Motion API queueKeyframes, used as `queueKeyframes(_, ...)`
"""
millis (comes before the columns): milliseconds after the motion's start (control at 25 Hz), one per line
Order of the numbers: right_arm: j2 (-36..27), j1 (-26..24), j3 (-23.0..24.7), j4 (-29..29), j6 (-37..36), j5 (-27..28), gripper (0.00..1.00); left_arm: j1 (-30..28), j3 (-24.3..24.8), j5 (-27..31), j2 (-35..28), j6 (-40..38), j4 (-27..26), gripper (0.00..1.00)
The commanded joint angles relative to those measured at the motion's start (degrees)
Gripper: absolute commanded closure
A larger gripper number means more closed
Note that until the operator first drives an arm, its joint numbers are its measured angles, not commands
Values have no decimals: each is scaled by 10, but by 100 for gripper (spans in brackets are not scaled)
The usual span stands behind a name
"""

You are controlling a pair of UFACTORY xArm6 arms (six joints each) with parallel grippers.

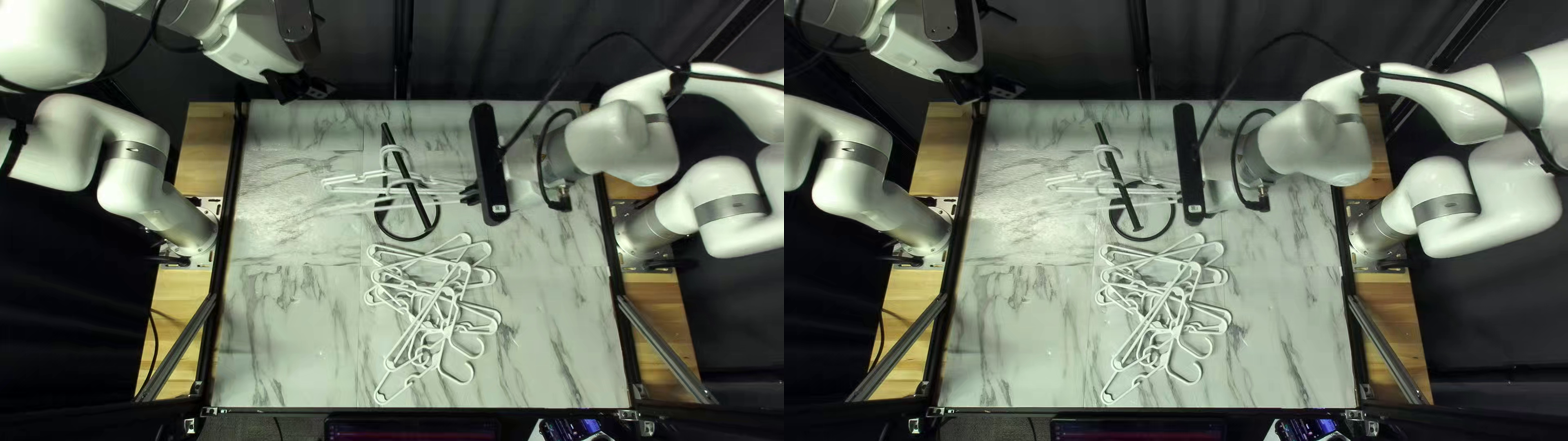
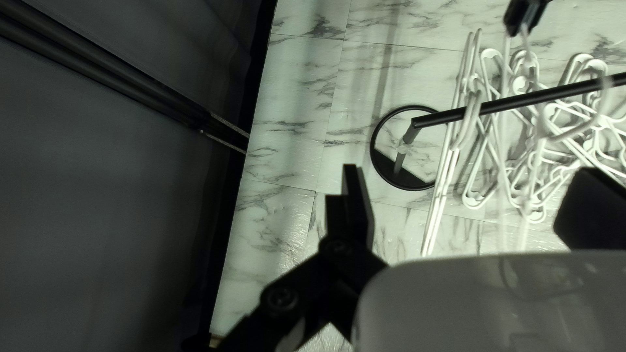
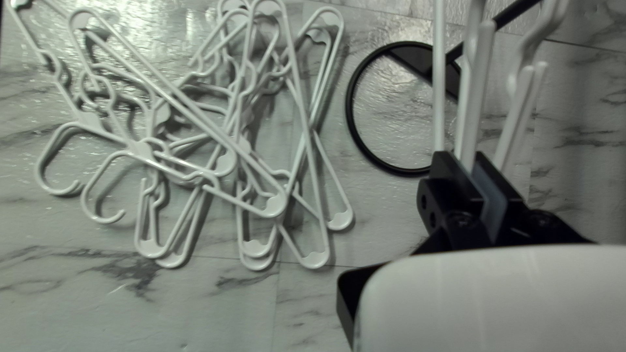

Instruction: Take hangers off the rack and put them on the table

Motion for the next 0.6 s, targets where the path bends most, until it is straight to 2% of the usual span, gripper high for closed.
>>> queueKeyframes(40,-32,49,10,-17,38,33,100,0,0,0,0,0,0,0)
queueKeyframes(160,-29,78,-1,-12,34,55,100,0,0,0,0,0,0,0)
queueKeyframes(320,16,126,-13,49,-33,68,100,0,0,0,0,0,0,0)
queueKeyframes(360,23,129,-15,63,-52,71,100,0,0,0,0,0,0,0)
queueKeyframes(400,40,130,-13,110,-116,73,100,0,0,0,0,0,0,0)
queueKeyframes(440,41,128,-13,121,-132,76,100,0,0,0,0,0,0,0)
queueKeyframes(600,41,128,-13,121,-132,76,100,0,0,0,0,0,0,0)
